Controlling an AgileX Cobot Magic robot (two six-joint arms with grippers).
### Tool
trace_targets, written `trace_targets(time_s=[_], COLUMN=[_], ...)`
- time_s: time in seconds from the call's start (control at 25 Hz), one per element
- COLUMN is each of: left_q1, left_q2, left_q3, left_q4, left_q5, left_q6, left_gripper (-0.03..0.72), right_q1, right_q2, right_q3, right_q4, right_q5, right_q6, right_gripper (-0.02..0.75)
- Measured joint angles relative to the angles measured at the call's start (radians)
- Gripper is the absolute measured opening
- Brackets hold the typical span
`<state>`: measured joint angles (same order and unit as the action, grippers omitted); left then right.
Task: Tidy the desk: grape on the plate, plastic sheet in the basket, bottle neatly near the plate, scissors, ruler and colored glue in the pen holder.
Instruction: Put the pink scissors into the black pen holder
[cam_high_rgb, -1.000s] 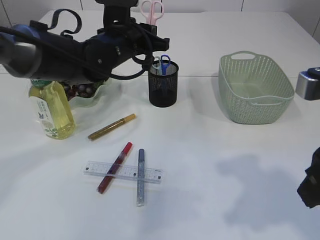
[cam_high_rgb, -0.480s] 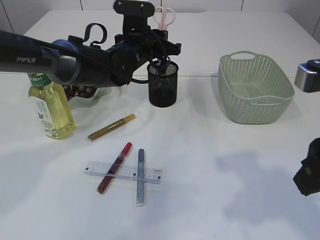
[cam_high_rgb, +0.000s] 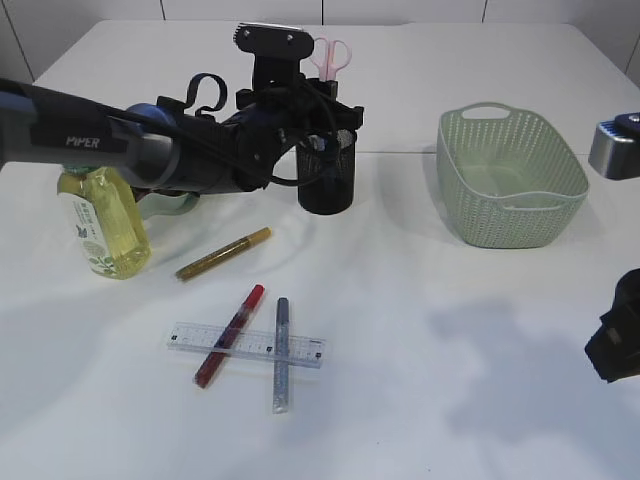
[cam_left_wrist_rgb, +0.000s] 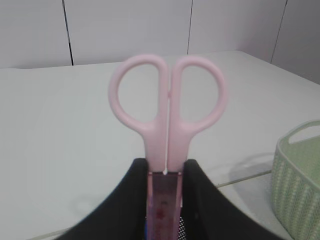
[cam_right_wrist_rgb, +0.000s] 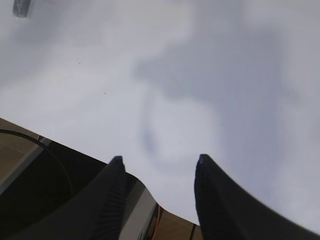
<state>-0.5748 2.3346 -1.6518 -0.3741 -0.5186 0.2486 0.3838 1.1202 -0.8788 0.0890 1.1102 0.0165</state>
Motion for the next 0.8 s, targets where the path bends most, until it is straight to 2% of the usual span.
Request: trace_targets(time_s=[0.36,0.8], left_q1=[0.013,0.023], left_q2=[0.024,0.024], left_q3=[-0.01,-0.01], left_q4=[0.0,0.034], left_q5=[-0.015,-0.019], left_q6=[-0.006,-0.073], left_gripper=[0.143,0.143], right_q1=[0.0,0.0], right_q2=[0.0,0.0], right_q3=[0.0,0.0], right_q4=[-0.008,-0.014], right_q5=[-0.004,-0.03], right_q6=[0.0,0.0], right_gripper=[0.364,0.364])
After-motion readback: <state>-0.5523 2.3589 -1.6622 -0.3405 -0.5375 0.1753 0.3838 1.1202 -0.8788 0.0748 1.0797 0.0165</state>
